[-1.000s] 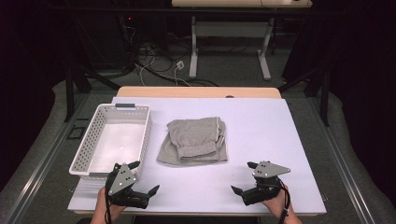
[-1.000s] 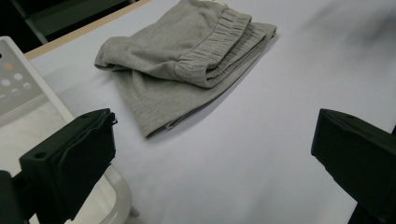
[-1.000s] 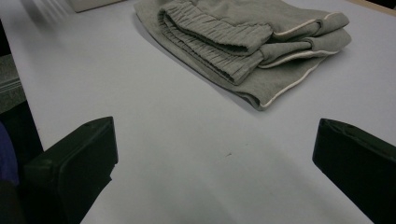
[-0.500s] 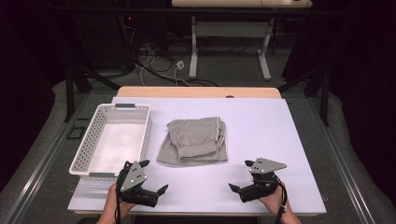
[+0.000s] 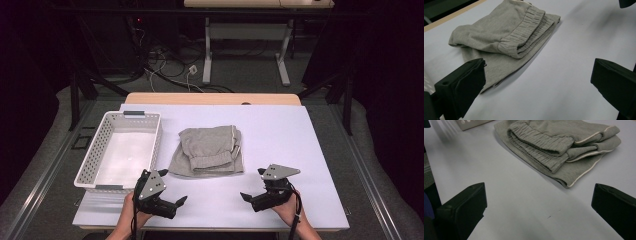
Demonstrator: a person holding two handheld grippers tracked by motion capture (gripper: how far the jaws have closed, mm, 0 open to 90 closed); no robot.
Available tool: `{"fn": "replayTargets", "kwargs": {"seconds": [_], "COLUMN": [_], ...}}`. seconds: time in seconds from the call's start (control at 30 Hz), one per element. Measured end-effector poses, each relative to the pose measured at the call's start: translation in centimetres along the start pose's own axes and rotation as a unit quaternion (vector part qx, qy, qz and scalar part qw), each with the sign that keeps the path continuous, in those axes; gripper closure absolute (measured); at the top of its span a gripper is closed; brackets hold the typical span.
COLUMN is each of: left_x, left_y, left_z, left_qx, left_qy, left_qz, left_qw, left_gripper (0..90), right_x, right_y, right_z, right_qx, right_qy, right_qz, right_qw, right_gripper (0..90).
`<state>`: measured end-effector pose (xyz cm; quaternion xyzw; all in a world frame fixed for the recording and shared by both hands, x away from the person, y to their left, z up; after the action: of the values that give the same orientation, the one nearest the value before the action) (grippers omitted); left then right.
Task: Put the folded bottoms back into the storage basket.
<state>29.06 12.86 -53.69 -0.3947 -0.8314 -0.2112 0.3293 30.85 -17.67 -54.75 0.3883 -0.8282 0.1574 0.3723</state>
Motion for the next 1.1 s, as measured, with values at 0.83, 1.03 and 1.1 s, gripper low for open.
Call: {"fn": "replayTargets", "kwargs": {"seconds": [0.83, 1.03, 1.1], "left_x": [-3.2, -3.9, -4.1], "left_y": [1.1, 1.5, 1.7], "left_z": [-2.2, -2.7, -2.9], "left_qx": [0.009, 0.011, 0.014], "left_qy": [0.024, 0.032, 0.033], "left_qz": [0.001, -0.003, -0.005], "left_qw": [0.9997, 0.9994, 0.9994], "left_gripper": [0.0, 0.0, 0.0], "right_x": [-2.3, -3.0, -3.1], "right_y": [-1.4, -1.7, -1.7], "right_z": [-2.4, -2.9, -3.0], "right_qx": [-0.013, -0.016, -0.016], "right_qy": [0.021, 0.026, 0.026], "right_qz": [-0.008, -0.009, -0.009], "right_qw": [0.9997, 0.9995, 0.9995], "right_gripper": [0.0, 0.0, 0.0]}}
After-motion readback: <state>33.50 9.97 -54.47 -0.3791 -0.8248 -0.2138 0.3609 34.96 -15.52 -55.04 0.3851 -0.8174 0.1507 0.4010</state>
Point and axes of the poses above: each handheld gripper's, and its own axes: x roughly backward along the jaws, z roughly out of its underside, y roughly to its left, the point moved 5 cm from there along -x, roughly forward along the jaws, and after that the axes turned 13 degrees about y, right-handed, at the moved point
